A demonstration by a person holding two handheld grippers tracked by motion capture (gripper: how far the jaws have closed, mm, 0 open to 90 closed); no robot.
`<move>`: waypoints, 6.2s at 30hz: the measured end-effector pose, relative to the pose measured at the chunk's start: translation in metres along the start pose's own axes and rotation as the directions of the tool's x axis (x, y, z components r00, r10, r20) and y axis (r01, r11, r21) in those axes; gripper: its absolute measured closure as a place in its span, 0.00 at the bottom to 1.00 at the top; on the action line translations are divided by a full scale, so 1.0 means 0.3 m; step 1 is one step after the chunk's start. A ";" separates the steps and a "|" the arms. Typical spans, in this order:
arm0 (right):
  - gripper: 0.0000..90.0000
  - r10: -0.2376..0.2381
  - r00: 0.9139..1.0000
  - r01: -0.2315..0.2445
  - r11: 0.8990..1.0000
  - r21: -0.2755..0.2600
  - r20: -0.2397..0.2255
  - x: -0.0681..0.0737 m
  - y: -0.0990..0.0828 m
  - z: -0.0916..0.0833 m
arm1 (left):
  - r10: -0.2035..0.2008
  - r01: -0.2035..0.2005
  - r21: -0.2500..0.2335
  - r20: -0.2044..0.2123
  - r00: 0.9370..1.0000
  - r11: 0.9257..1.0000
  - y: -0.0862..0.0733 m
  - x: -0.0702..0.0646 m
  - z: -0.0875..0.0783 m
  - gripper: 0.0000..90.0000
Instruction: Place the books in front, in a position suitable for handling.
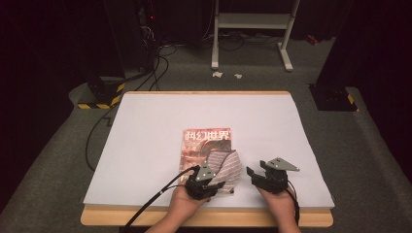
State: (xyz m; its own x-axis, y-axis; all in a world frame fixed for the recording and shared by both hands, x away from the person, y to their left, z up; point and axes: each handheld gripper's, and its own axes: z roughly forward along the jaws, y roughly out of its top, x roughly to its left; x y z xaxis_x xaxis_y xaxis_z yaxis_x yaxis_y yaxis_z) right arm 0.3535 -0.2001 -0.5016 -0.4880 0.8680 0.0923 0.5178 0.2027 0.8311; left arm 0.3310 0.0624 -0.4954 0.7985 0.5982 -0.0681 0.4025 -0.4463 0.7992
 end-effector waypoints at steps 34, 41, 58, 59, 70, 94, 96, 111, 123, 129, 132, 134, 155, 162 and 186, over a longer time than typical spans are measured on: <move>0.41 -0.004 1.000 0.004 1.000 -0.003 -0.002 0.010 0.003 0.001 | -0.144 0.137 -0.046 -0.239 0.960 0.990 -0.174 0.218 -0.248 0.79; 0.41 -0.005 1.000 0.005 1.000 -0.005 0.000 0.009 0.004 0.000 | -0.097 0.095 -0.020 -0.184 0.978 0.995 -0.125 0.165 -0.187 0.79; 0.41 0.008 1.000 -0.008 1.000 -0.013 0.005 -0.007 0.003 -0.012 | 0.059 -0.058 0.029 -0.048 0.997 0.998 0.025 -0.048 0.017 0.79; 0.41 0.008 1.000 -0.008 1.000 -0.012 0.004 -0.007 0.003 -0.012 | 0.061 -0.060 0.028 -0.051 0.997 0.998 0.023 -0.047 0.015 0.79; 0.41 0.005 1.000 -0.005 1.000 -0.015 0.006 -0.005 0.004 -0.013 | 0.025 -0.024 0.015 -0.106 0.994 1.000 -0.034 0.031 -0.053 0.79; 0.41 0.002 1.000 -0.002 1.000 -0.010 0.008 -0.002 0.003 -0.008 | -0.201 0.183 -0.087 -0.304 0.931 0.979 -0.141 0.329 -0.282 0.80; 0.41 0.004 1.000 -0.004 1.000 -0.012 0.008 -0.003 0.003 -0.008 | -0.195 0.182 -0.071 -0.316 0.928 0.981 -0.125 0.353 -0.254 0.80; 0.41 0.004 1.000 -0.004 1.000 -0.012 0.002 -0.003 0.003 -0.008 | -0.136 0.137 -0.011 -0.222 0.966 0.991 -0.017 0.283 -0.068 0.80; 0.41 0.001 1.000 -0.001 1.000 -0.013 -0.002 -0.005 0.003 -0.009 | -0.078 0.078 -0.001 -0.111 0.991 0.997 0.099 0.146 0.094 0.80; 0.41 0.001 1.000 -0.001 1.000 -0.014 -0.005 -0.005 0.003 -0.009 | -0.048 0.049 0.006 -0.126 0.991 0.999 0.096 0.142 0.093 0.80; 0.41 0.003 1.000 -0.003 1.000 -0.014 -0.004 -0.006 0.003 -0.011 | -0.077 0.077 -0.005 -0.132 0.988 0.997 0.073 0.170 0.067 0.80; 0.41 0.001 1.000 -0.001 1.000 -0.014 -0.004 -0.005 0.002 -0.010 | -0.084 0.084 -0.006 -0.144 0.986 0.996 0.057 0.189 0.044 0.80; 0.41 -0.005 1.000 0.005 1.000 -0.002 0.003 0.002 -0.001 -0.004 | -0.193 0.189 -0.042 -0.297 0.935 0.981 -0.113 0.378 -0.196 0.80; 0.41 -0.004 1.000 0.004 1.000 -0.002 0.003 0.002 -0.001 -0.003 | -0.149 0.148 -0.024 -0.285 0.947 0.989 -0.078 0.331 -0.141 0.80; 0.41 -0.002 1.000 0.002 1.000 -0.012 -0.002 -0.006 -0.002 -0.012 | -0.036 0.038 0.015 -0.123 0.992 0.999 0.120 0.114 0.140 0.79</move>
State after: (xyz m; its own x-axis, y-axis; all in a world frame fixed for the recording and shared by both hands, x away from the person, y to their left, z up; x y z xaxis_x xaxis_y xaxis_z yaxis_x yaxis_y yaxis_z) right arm 0.3516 -0.2032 -0.5003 -0.4901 0.8668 0.0915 0.5086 0.1991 0.8377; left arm 0.3917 0.0388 -0.4942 0.7224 0.6911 -0.0225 0.4391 -0.4334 0.7869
